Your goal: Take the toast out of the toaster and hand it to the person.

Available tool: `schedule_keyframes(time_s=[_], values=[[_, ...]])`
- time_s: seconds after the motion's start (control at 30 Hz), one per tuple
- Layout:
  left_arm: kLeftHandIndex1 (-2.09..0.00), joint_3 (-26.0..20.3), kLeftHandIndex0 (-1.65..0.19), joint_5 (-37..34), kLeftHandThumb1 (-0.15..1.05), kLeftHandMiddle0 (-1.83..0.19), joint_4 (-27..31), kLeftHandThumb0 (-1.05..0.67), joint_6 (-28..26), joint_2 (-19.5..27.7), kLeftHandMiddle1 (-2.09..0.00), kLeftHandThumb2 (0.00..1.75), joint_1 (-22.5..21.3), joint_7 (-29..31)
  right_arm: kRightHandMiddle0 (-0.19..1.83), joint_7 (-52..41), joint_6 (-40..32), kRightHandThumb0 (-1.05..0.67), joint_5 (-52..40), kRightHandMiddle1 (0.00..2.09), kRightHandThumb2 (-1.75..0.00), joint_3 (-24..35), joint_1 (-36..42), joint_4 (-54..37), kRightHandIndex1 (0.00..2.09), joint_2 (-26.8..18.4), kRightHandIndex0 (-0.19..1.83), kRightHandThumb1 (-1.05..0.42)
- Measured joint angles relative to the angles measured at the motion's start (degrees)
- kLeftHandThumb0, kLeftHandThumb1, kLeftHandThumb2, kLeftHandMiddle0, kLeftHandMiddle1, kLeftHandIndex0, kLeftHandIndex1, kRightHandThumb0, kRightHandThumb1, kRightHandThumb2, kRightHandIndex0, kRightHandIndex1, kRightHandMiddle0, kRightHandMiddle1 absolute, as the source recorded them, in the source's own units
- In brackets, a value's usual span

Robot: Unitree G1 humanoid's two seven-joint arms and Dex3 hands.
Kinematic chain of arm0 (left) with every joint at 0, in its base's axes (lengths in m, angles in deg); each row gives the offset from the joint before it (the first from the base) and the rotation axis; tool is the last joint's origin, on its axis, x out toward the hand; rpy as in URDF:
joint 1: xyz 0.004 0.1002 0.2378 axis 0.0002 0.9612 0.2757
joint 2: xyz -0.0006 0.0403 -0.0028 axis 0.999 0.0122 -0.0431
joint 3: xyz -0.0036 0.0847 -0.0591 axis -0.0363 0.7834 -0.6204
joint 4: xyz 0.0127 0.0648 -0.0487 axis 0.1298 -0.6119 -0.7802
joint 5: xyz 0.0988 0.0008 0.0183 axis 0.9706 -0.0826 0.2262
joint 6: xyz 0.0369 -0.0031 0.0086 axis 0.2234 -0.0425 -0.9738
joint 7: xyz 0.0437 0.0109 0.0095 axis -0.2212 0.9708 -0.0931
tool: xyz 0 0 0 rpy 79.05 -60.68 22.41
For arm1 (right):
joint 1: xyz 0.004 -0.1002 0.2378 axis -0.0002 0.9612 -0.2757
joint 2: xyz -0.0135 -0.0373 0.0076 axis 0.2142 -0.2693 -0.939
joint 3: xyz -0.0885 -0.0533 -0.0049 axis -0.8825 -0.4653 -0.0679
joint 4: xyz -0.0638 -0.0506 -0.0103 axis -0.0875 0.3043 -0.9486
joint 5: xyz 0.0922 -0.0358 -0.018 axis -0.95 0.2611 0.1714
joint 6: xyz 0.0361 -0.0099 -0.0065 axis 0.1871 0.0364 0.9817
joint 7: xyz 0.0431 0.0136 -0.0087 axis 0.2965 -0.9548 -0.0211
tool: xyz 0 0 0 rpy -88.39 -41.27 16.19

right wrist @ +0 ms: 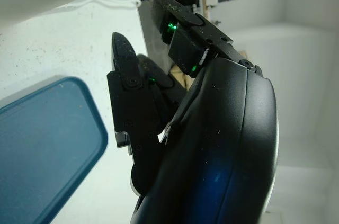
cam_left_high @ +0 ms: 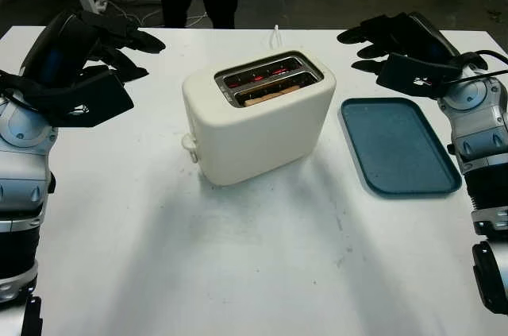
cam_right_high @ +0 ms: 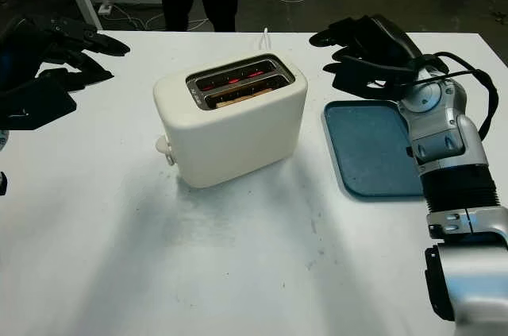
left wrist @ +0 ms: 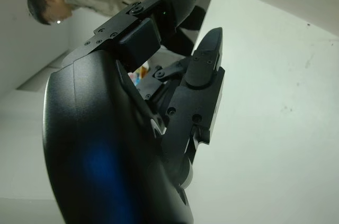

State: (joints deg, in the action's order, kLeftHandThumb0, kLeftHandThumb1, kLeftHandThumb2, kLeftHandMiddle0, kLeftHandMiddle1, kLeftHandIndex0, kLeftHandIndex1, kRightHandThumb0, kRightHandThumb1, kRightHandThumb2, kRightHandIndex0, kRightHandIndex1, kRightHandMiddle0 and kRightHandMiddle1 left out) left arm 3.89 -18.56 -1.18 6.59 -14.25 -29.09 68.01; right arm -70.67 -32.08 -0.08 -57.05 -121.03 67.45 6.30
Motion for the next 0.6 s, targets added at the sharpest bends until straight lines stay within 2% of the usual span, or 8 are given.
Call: schedule_keyframes(time_s=[0.6], values=[[-0.10, 0.32, -1.02, -0.24, 0.87, -0.95, 0.00, -0.04, -0.34, 0.00, -0.67, 0.00, -0.02, 0.02, 0.79, 0.00, -0.15, -0.11, 0.73, 0.00, -0.06, -0.48, 0.00, 0.24, 0.02, 0.01, 0.91, -0.92]])
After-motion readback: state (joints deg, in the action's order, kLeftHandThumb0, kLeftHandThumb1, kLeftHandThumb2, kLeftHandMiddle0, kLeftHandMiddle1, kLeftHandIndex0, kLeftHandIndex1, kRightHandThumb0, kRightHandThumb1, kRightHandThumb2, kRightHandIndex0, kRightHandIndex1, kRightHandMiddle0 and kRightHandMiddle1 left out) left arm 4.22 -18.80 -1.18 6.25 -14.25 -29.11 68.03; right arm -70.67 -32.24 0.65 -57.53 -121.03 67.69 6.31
